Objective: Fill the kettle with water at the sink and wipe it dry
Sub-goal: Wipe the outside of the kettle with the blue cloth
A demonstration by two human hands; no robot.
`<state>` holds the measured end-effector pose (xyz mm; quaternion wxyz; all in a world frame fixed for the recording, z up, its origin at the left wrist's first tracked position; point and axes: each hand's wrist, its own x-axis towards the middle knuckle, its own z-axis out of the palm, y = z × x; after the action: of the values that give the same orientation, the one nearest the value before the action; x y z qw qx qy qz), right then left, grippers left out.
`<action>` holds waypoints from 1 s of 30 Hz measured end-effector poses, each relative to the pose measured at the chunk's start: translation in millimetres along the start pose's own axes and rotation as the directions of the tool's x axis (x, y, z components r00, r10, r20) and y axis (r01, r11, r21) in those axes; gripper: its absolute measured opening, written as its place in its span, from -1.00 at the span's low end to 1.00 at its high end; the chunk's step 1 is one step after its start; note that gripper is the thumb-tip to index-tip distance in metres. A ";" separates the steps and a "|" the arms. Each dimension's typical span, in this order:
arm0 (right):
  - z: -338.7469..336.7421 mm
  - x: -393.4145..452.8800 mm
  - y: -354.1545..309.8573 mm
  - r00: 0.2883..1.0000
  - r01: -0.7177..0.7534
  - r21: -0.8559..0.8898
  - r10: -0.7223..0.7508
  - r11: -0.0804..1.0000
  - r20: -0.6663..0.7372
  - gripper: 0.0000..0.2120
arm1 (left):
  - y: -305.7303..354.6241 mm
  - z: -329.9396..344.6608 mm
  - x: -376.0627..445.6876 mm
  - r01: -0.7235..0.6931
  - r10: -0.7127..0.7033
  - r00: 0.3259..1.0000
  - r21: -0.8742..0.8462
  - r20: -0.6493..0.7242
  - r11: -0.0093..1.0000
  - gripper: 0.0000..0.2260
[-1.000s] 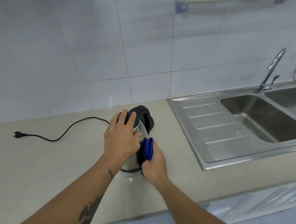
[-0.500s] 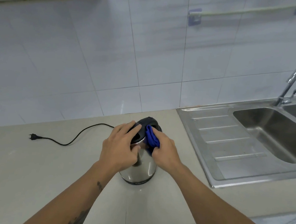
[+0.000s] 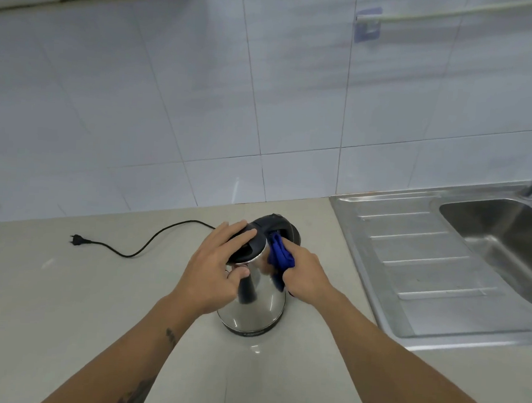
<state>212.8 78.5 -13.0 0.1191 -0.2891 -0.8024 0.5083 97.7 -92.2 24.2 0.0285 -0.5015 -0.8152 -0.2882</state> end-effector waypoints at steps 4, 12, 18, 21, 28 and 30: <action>-8.0 -26.3 13.3 0.997 0.070 0.072 -0.068 0.995 -0.025 -0.28 | 18.7 16.2 -2.7 0.062 -0.058 0.994 0.048 -0.088 0.997 -0.42; -5.6 -65.2 38.4 0.977 0.061 0.102 -0.039 0.993 -0.209 -0.36 | 87.8 53.0 11.9 0.301 -0.266 0.951 0.270 -0.158 0.915 -0.50; -1.0 -84.9 40.3 0.968 0.008 0.105 0.018 0.994 -0.250 -0.44 | 83.4 28.5 10.1 0.175 -0.179 0.984 0.171 0.008 0.970 -0.44; -15.5 -76.8 26.4 0.968 0.056 0.120 -0.024 0.991 -0.250 -0.50 | 54.8 1.9 10.5 -0.025 -0.007 0.987 0.188 0.163 0.982 -0.30; -1.3 -79.7 16.9 0.946 0.092 0.005 -0.085 0.996 -0.313 -0.31 | 18.1 -7.0 19.9 -0.309 0.220 0.924 0.272 0.313 0.911 -0.15; -0.4 -82.4 17.1 0.944 0.073 0.018 -0.064 0.997 -0.325 -0.35 | 15.5 -3.4 20.2 -0.302 0.228 0.927 0.233 0.296 0.924 -0.12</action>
<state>285.2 36.0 -19.5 0.2712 -0.3388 -0.7739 0.4613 99.8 -72.6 40.6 0.0284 -0.6330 -0.7676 -0.0965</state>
